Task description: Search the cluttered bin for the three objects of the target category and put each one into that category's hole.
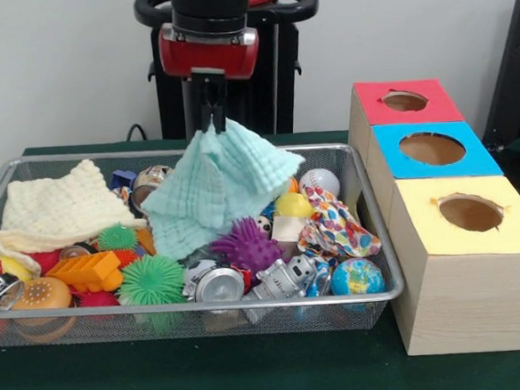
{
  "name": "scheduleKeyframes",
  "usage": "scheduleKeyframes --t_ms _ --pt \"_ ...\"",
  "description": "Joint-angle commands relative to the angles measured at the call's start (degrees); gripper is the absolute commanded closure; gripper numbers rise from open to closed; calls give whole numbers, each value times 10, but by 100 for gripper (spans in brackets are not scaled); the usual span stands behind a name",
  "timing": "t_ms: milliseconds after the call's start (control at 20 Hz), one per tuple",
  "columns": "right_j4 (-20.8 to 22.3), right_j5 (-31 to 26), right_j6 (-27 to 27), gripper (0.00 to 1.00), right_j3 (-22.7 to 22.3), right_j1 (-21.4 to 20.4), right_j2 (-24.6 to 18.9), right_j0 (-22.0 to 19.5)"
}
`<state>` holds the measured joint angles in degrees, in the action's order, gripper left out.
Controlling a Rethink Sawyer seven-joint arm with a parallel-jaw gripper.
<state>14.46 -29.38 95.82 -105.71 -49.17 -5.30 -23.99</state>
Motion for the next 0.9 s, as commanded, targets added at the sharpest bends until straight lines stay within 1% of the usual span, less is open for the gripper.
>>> scheduleKeyframes --t_ms 50,150,400,900 --pt "-5 -85 -62 100 0 -17 -72 -38" --pt "0 -85 -65 100 0 -16 -78 -49" --pt "3 -106 -82 100 3 -27 -92 -73" --pt "19 -157 -118 100 42 -29 -122 -118"
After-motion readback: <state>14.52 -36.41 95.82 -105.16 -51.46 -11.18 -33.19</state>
